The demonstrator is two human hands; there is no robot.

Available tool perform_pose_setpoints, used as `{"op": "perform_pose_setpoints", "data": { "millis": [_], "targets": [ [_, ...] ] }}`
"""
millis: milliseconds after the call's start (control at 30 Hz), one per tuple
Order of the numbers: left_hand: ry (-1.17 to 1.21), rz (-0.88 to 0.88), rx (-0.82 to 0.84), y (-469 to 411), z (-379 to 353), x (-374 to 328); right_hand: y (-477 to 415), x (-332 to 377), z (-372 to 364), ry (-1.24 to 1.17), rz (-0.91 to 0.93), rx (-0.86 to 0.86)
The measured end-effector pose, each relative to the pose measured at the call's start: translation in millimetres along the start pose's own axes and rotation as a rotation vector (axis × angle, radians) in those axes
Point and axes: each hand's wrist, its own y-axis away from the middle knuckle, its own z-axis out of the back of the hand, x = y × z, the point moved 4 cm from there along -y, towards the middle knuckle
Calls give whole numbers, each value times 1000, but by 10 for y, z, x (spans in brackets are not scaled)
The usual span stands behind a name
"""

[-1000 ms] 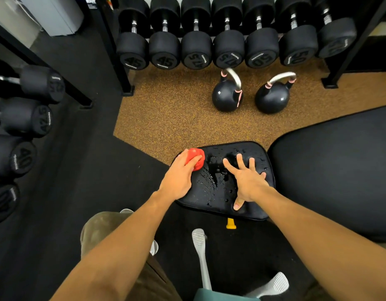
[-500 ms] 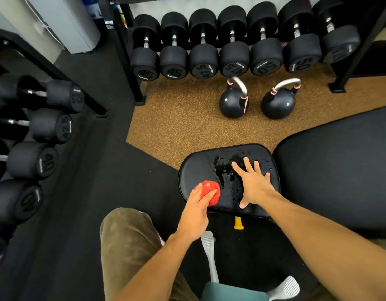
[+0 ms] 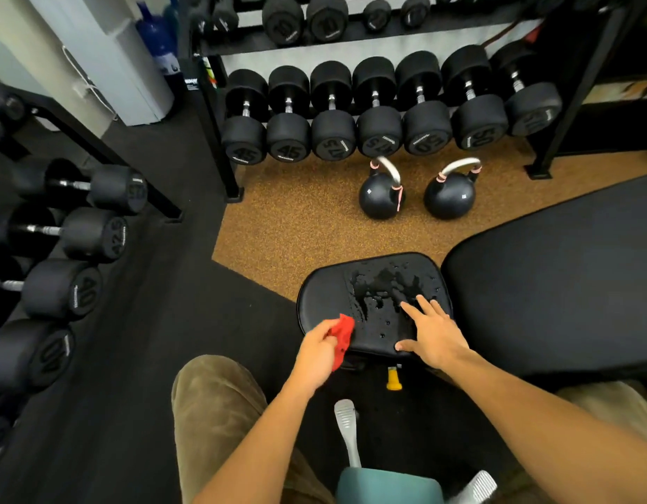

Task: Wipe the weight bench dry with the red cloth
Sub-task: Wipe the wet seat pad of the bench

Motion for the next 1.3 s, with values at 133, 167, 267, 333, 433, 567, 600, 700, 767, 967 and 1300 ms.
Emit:
{"op": "perform_pose_setpoints", "data": {
  "millis": [133,167,267,333,433,567,600,700,767,967,1300],
  "targets": [
    [416,236,-165,-30,94,-134,137,-166,-35,-58,-31,0],
    [455,275,-150,-39,85,-137,164,-187,-31,-45,-24,9],
    [268,221,-70,-95,73,-188,237,-210,-27,2,-5,61],
    [81,110,-54,-143,48,-225,252,-210,-32,27,5,91],
    [-237,-22,-67,-284,22,-226,209,-216,-27,72,25,123],
    [-740,-187,-204,-452,172,-153,136,-209,27,170,57,201],
    [-829,-202,-250,-469,214,-137,121,-212,46,181,62,212],
    [-797,-423,-277,-450,205,-180,80,-222,67,175,70,213],
    [-743,-501,-174,-424,120,-139,71,-226,50,146,67,198],
    [-945,-603,-26,-432,68,102,84,-288,-53,65,81,144],
    [-827,-412,-204,-1035,76,-102,18,-302,-32,58,97,142]
  ]
}}
